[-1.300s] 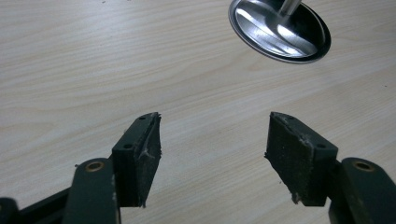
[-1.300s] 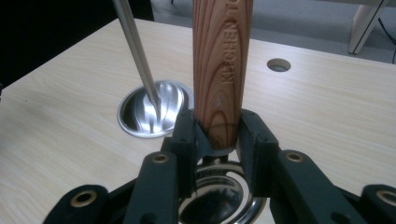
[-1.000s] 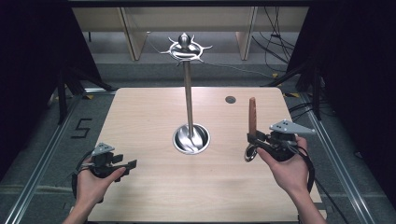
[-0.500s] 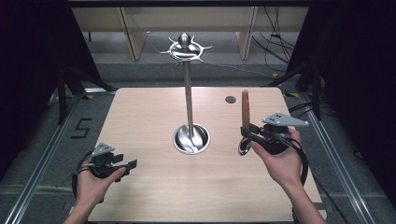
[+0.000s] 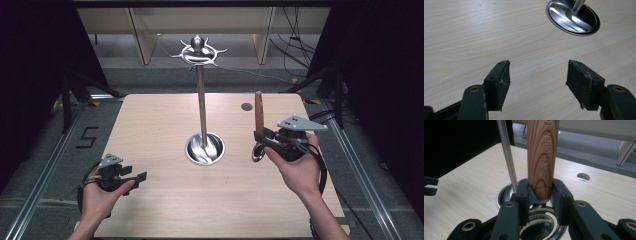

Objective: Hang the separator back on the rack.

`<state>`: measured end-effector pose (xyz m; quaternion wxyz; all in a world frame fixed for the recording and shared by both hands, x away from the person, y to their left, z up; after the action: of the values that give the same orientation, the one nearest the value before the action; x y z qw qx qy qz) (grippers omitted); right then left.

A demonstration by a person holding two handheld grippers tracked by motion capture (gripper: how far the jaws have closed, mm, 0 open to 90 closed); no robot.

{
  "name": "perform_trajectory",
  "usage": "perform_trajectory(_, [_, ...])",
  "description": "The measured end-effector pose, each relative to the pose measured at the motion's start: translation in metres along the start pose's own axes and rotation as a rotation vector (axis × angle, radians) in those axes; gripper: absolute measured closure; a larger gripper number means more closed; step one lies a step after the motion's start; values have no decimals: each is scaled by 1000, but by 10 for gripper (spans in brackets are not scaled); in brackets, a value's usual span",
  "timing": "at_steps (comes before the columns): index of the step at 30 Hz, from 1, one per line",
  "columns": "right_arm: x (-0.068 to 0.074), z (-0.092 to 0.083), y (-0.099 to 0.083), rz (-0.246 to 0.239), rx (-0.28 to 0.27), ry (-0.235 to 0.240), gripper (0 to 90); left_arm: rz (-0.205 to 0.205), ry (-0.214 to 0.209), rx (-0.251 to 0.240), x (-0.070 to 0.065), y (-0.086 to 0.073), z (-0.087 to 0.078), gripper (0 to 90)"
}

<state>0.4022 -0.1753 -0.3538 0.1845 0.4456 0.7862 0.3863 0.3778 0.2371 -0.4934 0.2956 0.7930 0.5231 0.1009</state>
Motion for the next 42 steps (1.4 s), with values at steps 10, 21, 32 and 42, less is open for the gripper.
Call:
perform_trajectory(10, [7, 8, 8, 3, -10, 2, 706, -12, 0, -11, 0, 1, 0, 347])
perform_trajectory(21, [11, 15, 13, -36, -6, 18, 706, -12, 8, -23, 0, 1, -2, 344])
perform_trajectory(32, [11, 18, 21, -38, -30, 15, 705, -18, 17, -29, 0, 1, -2, 341])
perform_trajectory(42, [10, 18, 25, -51, -37, 17, 705, 8, 47, 1, 4, -2, -3, 333])
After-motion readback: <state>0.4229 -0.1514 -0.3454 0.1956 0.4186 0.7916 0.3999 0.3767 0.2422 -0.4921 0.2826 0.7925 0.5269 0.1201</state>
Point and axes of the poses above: each handheld gripper's, and its own axes: z roughly forward along the jaws, y roughly out of its top, x roughly to its left, the point moved 6 cm from there along z, roughly forward along the jaws, and after that the axes turned 12 degrees about x, right-handed, at the moved point
